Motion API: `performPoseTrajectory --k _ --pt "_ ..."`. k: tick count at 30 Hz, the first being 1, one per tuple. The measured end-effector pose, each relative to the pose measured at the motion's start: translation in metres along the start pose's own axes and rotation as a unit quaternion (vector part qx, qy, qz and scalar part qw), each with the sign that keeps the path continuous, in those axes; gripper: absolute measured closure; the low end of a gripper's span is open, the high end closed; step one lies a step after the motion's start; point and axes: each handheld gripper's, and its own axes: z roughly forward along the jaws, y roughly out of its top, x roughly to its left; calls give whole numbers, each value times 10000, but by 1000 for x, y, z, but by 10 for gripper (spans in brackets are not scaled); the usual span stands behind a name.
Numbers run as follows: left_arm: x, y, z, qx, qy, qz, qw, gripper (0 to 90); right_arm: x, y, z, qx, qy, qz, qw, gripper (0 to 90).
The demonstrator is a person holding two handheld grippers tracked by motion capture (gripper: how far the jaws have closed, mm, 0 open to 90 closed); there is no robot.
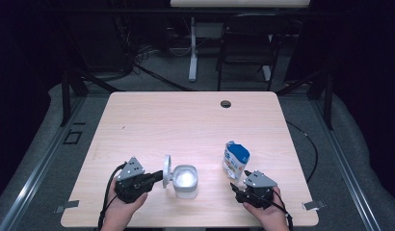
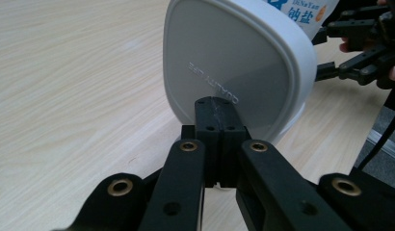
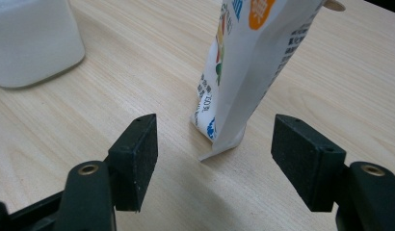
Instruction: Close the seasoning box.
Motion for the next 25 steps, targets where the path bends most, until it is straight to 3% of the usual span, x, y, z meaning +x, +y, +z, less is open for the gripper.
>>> performPoseTrajectory --k 8,11,19,25 --pt "-9 3 4 0 -133 129 9998 900 -2 0 -1 -44 -55 99 9999 330" --pt "-11 4 3 12 -79 193 9998 900 -3 -1 -1 -47 -58 114 9999 330" --pt "-6 1 0 1 -24 130 9999 900 -2 0 -1 -41 -52 102 9999 330" --pt "2 -5 -2 11 119 -53 9999 862 0 1 -1 -45 -18 85 10000 329"
